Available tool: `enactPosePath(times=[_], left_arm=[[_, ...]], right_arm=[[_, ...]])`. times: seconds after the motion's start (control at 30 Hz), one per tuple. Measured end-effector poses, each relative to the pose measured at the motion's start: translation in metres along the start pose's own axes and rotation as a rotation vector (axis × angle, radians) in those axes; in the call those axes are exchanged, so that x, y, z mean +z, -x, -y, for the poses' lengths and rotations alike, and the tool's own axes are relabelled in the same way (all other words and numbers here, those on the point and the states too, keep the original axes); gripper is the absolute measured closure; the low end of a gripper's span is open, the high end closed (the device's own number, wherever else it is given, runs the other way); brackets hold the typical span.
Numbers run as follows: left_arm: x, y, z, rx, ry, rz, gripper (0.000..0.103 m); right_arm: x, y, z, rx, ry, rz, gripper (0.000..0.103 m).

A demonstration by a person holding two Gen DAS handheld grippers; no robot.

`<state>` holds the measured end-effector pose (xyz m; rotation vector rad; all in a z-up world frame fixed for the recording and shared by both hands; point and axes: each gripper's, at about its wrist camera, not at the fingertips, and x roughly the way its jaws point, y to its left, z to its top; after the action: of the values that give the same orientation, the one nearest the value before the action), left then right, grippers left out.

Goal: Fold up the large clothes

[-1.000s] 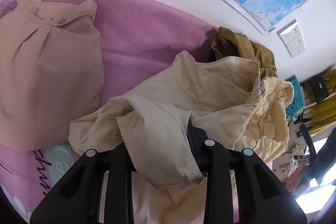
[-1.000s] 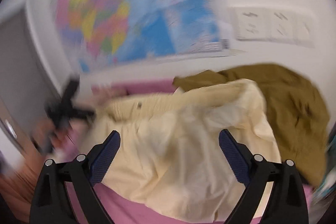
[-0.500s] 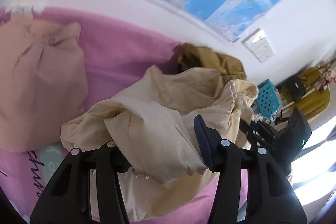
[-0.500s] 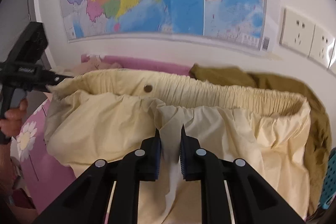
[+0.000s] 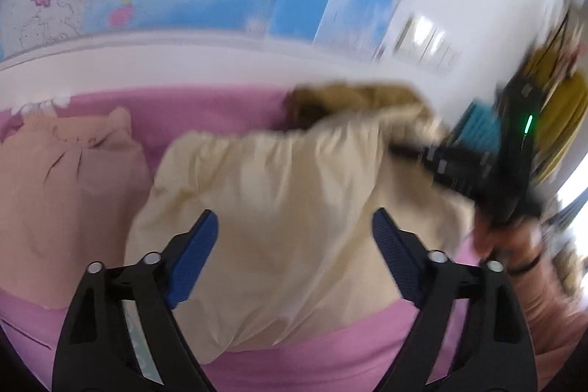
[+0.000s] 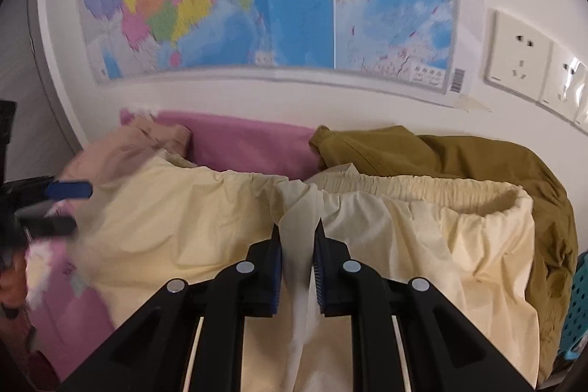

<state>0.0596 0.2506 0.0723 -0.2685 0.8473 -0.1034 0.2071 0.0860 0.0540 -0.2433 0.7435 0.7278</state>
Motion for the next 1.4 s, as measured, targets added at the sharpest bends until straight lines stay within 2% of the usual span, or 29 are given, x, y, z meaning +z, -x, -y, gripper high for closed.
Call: enactPosePath(times=[0.07,0.13,0.27,0.33,0.4,0.47,0.53,0.57,0.6,0.67,0.7,0.8,1.07,1.23,1.27,1.37,1.4], left_arm=[[-0.01,-0.021,-0.005,0.012,-0.002,-0.062,0.032],[-0.016,-0.04,-0.015,0.026,0.033,-0.104,0.035],[-0.021,-0.056,-0.029,0.052,0.076,-0.115,0.036],[-0.022,-0.061,-0.031,0.067,0.083,-0.117,0.036],[-0.023,-0.066,-0.032,0.085,0.083,-0.122,0.036],[-0.022,-0.071,-0.033,0.097,0.085,-0.125,0.036],[-0.024,-0.074,-0.032,0.105,0.088,-0.131,0.035],[-0.024,-0.077,-0.033,0.11,0.089,-0.132,0.035],[-0.022,-0.08,-0.03,0.116,0.089,-0.132,0.035],[-0.022,-0.082,-0.03,0.128,0.089,-0.134,0.034],[-0.021,-0.082,-0.029,0.134,0.088,-0.134,0.034],[-0.02,-0.085,-0.027,0.147,0.094,-0.128,0.034],[-0.02,-0.085,-0.024,0.175,0.084,-0.1,0.036],[-0.018,-0.089,-0.025,0.172,0.085,-0.099,0.033],[-0.019,-0.088,-0.026,0.171,0.086,-0.098,0.033],[-0.02,-0.09,-0.026,0.172,0.084,-0.097,0.032],[-0.02,-0.091,-0.026,0.173,0.081,-0.098,0.031]], right_arm=[[-0.001,-0.024,0.003,-0.004,-0.011,-0.048,0.088],[-0.004,-0.037,0.005,-0.02,-0.011,-0.05,0.086],[-0.011,-0.053,0.004,-0.04,0.003,-0.069,0.081],[-0.011,-0.045,0.004,-0.032,0.004,-0.061,0.071],[-0.014,-0.025,0.004,-0.038,0.01,-0.022,0.053],[-0.019,-0.003,0.006,-0.029,0.014,0.038,0.046],[-0.022,0.01,0.007,-0.029,0.018,0.065,0.047],[-0.023,0.013,0.005,-0.029,0.033,0.059,0.054],[-0.023,0.01,0.003,-0.034,0.056,0.043,0.069],[-0.022,-0.005,0.0,-0.062,0.093,-0.008,0.084],[-0.021,-0.013,0.0,-0.058,0.095,-0.03,0.087],[-0.02,-0.039,0.012,-0.043,0.044,-0.07,0.087],[-0.03,-0.066,0.031,-0.016,-0.034,-0.101,0.084],[-0.03,-0.062,0.03,0.002,-0.013,-0.122,0.08],[-0.03,-0.058,0.03,0.002,-0.011,-0.125,0.077],[-0.028,-0.034,0.03,0.007,-0.043,-0.073,0.057],[-0.028,-0.023,0.027,0.003,-0.033,-0.034,0.057]])
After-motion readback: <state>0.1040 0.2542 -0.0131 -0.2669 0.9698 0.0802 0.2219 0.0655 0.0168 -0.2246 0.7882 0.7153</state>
